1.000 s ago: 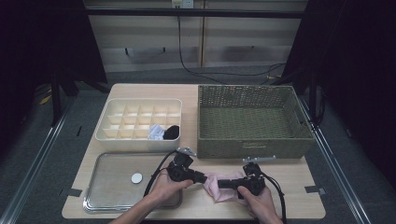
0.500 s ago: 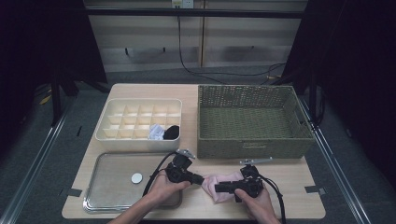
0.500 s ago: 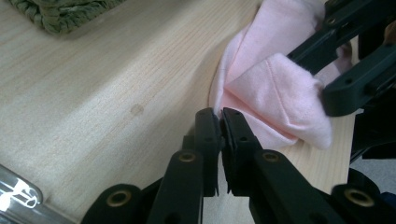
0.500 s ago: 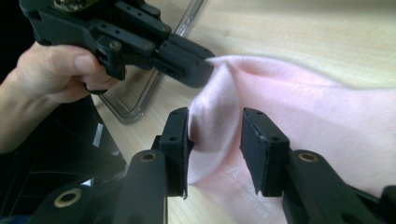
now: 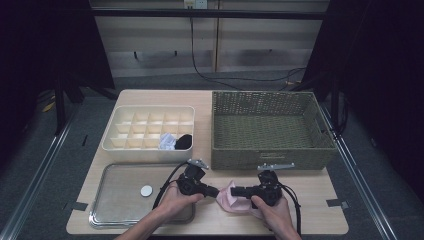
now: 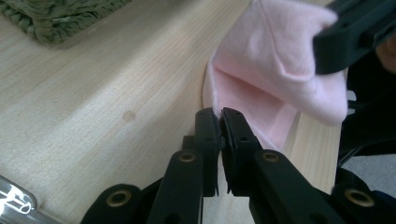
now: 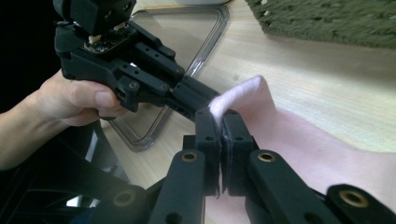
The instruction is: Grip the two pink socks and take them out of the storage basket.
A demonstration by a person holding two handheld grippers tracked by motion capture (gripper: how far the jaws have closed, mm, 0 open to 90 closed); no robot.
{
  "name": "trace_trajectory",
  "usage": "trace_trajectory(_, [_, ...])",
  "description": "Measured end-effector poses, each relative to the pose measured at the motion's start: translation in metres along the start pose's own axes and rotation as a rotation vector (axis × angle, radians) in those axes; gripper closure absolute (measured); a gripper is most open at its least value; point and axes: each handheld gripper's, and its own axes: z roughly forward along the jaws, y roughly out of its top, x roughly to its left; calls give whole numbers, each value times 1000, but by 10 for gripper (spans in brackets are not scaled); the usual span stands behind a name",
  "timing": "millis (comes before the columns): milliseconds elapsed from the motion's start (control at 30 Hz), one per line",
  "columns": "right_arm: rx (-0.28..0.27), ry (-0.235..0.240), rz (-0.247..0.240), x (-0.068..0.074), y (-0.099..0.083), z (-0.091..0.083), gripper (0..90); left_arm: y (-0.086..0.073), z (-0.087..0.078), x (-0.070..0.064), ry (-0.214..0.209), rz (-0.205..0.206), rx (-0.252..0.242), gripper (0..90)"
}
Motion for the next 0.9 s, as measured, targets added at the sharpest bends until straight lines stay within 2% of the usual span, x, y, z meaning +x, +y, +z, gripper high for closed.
trace_trajectory(100, [25, -34, -14, 0, 1, 2, 871, 0, 0, 1, -8, -2, -9, 863])
trace_trajectory(133, [47, -37, -10, -2, -1, 8, 870, 0, -1, 1, -6, -7, -8, 839])
trace_trajectory(233, [68, -36, -13, -2, -4, 15, 860, 0, -4, 2, 0, -16, -13, 799])
trace_trajectory(267, [71, -32, -11, -2, -4, 18, 856, 0, -7, 3, -5, -27, -31, 776])
trace_trajectory(367, [70, -11, -14, 0, -3, 22, 831, 1, -17, 6, -9, -30, -59, 787])
trace_trajectory(500, [70, 25, -20, 6, 0, 29, 786, 2, -28, 11, -4, -60, -97, 725])
trace_trajectory(533, [82, 38, -22, 8, -1, 32, 778, 2, -28, 12, -14, -68, -104, 703])
trace_trajectory(667, [137, 26, -37, 10, -6, 47, 709, 4, -26, 9, -30, -70, -110, 624])
trace_trajectory(733, [146, 27, -40, 9, -7, 48, 693, 9, -25, 6, -29, -74, -120, 595])
trace_trajectory(800, [155, 17, -47, 9, -8, 48, 672, 14, -24, 1, -15, -69, -122, 562])
trace_trajectory(900, [141, 9, -42, 10, -9, 43, 631, 13, -17, 0, 18, -65, -87, 533])
